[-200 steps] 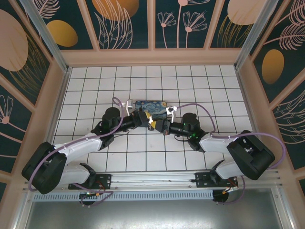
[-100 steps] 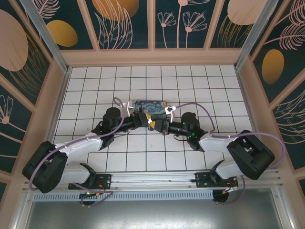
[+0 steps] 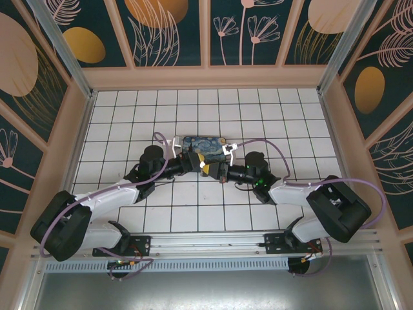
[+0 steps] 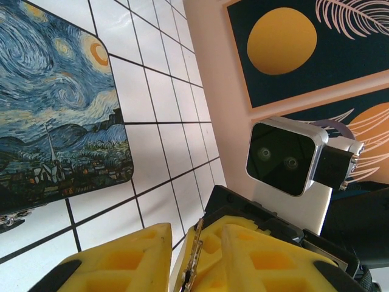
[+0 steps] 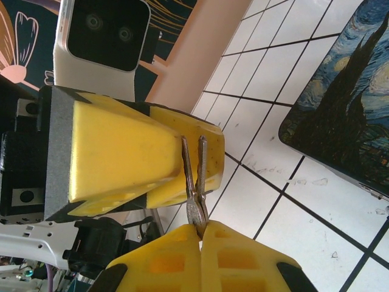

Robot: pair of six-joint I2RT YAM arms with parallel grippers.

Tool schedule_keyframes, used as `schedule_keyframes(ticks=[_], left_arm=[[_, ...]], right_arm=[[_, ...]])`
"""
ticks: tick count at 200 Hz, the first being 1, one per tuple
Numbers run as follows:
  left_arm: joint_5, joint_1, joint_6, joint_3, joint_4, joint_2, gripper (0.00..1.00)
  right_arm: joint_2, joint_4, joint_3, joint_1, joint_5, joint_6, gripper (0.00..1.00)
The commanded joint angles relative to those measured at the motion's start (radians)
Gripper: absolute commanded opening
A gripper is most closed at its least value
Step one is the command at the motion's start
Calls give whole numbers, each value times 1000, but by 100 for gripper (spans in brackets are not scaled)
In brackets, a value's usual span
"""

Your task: Unlock the padlock with the key

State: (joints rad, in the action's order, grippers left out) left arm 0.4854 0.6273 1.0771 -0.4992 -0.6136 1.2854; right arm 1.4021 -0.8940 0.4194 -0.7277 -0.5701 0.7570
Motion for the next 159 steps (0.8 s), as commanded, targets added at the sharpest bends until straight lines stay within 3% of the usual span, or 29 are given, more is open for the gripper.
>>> schedule_keyframes(ticks=[1,67,103,159], left_arm=[[-9,-2,-17,-12,8,-21,26],[-6,-3,-7,-7,-2,-12,15],[-13,-3,-6,-4,-3,-18,19],[-17,-4,-3,0,1,-21,16]], right_arm=[[9,-6,12,-8,-5,-26,0],[10,-8,9,-8,-4,-25,0],[9,-17,0,-6,-1,-22,0],[7,-21,-2,2,2,-17,0]])
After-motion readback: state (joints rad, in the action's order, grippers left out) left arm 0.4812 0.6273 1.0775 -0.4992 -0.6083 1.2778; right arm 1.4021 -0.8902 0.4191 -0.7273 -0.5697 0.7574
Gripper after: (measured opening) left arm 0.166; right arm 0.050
